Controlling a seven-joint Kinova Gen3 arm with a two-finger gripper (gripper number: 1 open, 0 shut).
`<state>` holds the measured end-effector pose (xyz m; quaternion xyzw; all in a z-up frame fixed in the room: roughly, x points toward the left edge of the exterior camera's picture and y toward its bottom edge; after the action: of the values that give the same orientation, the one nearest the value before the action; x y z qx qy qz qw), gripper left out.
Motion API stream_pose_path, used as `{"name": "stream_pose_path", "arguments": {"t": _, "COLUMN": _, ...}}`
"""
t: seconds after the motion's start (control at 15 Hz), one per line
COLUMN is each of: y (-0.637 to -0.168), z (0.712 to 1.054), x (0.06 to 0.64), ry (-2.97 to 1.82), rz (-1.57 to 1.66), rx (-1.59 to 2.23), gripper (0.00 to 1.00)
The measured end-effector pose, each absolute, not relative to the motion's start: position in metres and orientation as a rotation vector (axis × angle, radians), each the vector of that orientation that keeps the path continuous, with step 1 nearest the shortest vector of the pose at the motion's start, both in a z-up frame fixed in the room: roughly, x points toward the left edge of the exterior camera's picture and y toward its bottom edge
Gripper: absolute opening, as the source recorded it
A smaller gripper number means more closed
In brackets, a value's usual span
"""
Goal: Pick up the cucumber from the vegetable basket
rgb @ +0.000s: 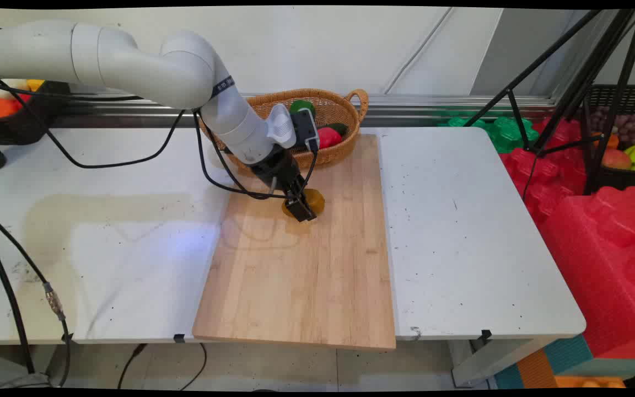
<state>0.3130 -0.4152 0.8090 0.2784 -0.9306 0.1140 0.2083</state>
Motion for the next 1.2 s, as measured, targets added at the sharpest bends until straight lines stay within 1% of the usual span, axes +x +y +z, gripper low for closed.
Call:
{"name": "stream_pose_path", "arguments": {"t": 0.2, "y": -0.414, "z": 0.813, "x": 0.313, "ry": -2.576, "rz": 0.321, "rx": 0.756, "gripper": 1.00}}
{"name": "stream_pose_path", "arguments": {"t": 0.47, "y": -0.405, "z": 0.829, "x": 0.314, "ry": -2.537, "rz": 0.332, "rx": 0.720, "gripper": 1.00}}
{"name": "stream_pose_path", "arguments": {"t": 0.73, "y": -0.393, "z": 0.856, "x": 0.323, "ry": -2.488, "rz": 0.364, "rx": 0.710, "gripper": 1.00}}
{"name": "stream_pose_path", "arguments": {"t": 0.93, "y": -0.381, "z": 0.886, "x": 0.337, "ry": -2.435, "rz": 0.402, "rx": 0.714, "gripper": 1.00}}
{"name": "stream_pose_path", "arguments": {"t": 1.2, "y": -0.366, "z": 0.918, "x": 0.358, "ry": -2.375, "rz": 0.441, "rx": 0.747, "gripper": 1.00}}
